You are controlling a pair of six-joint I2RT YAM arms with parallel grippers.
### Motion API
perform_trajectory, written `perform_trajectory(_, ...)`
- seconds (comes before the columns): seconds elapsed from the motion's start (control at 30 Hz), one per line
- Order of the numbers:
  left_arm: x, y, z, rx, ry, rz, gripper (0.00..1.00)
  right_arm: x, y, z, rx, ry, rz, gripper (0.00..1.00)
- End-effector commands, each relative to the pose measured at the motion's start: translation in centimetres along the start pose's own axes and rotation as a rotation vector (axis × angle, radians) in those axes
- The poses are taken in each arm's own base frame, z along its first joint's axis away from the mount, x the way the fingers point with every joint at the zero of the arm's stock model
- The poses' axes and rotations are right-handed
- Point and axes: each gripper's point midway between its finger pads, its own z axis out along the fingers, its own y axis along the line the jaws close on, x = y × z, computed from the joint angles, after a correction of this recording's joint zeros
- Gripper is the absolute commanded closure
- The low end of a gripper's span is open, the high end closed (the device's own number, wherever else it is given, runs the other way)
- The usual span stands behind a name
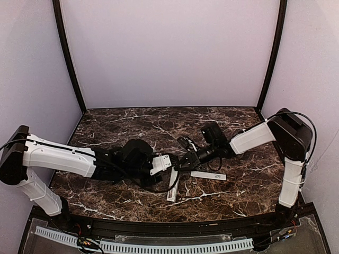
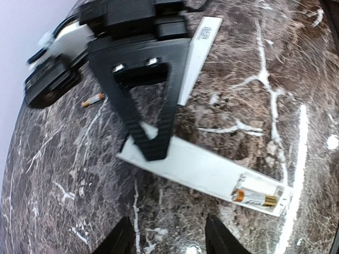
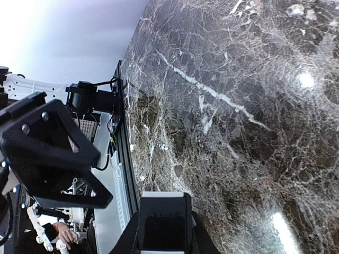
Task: Load the batteries into the remote control
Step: Place the battery in the battery compartment, then move the battery to the center of the board.
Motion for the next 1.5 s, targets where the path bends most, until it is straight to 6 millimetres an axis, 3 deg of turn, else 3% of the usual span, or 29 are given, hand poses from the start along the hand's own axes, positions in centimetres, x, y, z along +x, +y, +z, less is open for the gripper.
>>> perform_trajectory(0.0, -0.7, 4.3, -1.4, -0.112, -0.083, -0.252, 0.45, -1.7, 1.3, -1.9, -0.011, -0.082, -0.060, 1.00)
perform_trajectory(0.2, -1.0, 8.5, -2.0, -0.150, -0.130, -0.438, 0.36, -4.1, 2.7, -5.8, -0.017, -0.182, -0.095, 1.00)
perform_trajectory(0.37, -0.9, 10.9, -0.4, -0.115, -0.110, -0.498, 0.35, -6.2, 2.8, -10.7, 0.021, -0.304, -0.103, 1.00)
perform_trajectory(0.6, -2.3, 13.9, 5.2, -0.111, -0.011, -0.575, 0.34, -7.1, 0.8, -17.1, 0.111, -0.461, -0.055, 1.00)
perform_trajectory(0.87, -3.4, 15.2, 11.4, -0.121, -0.007, -0.702, 0.32, -5.9, -2.1, -22.9, 0.223, -0.588, 0.009, 1.00)
perform_trajectory(0.97, -3.4, 14.8, 13.5, -0.115, 0.003, -0.660, 0.31, -5.3, -2.7, -24.1, 0.236, -0.614, 0.025, 1.00)
perform_trajectory(1.17, -5.2, 12.4, 15.1, 0.039, -0.033, -0.403, 0.24, -4.7, -3.2, -24.7, 0.239, -0.621, 0.036, 1.00)
perform_trajectory(1.3, -5.5, 13.9, 16.0, 0.042, -0.021, -0.396, 0.23, -4.6, -3.3, -24.7, 0.240, -0.620, 0.035, 1.00)
perform_trajectory(1.47, -5.2, 14.3, 18.2, 0.050, 0.029, -0.436, 0.24, -4.6, -3.4, -24.7, 0.238, -0.622, 0.037, 1.00)
